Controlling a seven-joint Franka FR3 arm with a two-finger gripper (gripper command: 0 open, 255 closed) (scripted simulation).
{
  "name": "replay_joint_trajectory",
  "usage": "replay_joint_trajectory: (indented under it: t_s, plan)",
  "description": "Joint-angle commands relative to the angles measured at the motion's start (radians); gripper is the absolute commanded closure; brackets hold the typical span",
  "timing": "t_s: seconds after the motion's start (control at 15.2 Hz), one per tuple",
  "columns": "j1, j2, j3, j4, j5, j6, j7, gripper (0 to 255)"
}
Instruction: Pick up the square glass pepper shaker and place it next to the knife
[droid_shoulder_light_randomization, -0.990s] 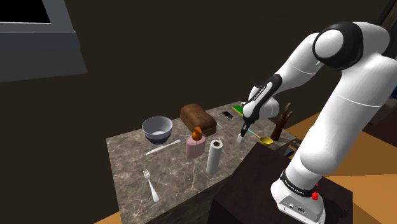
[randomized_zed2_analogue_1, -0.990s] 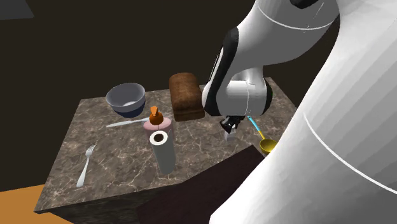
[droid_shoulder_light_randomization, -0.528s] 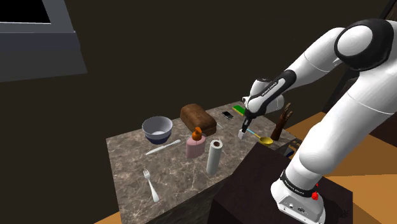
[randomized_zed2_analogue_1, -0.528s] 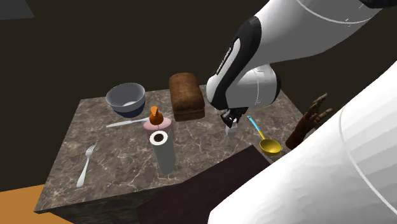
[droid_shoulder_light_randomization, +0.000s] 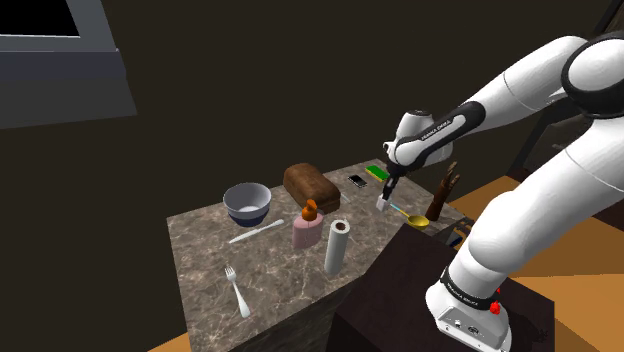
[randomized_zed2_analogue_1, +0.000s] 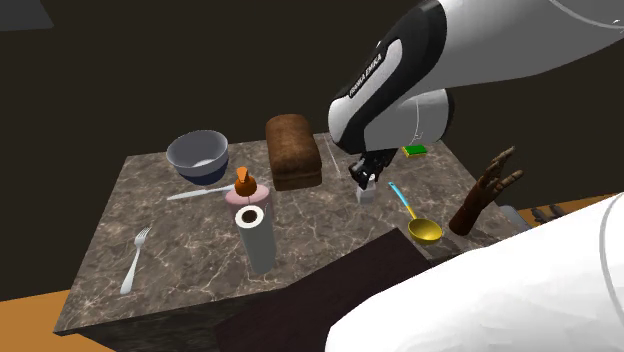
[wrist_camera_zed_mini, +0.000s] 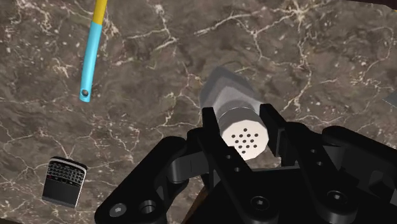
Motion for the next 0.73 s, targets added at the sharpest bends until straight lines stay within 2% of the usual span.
replay_joint_trajectory:
  t_s: [0.0, 0.66]
  plan:
    - [-0.008, -0.037, 0.010, 0.005, -0.011, -0.042, 0.009, 255]
    - [-0.024, -0.164, 0.045, 0.052, -0.020, -0.215, 0.022, 255]
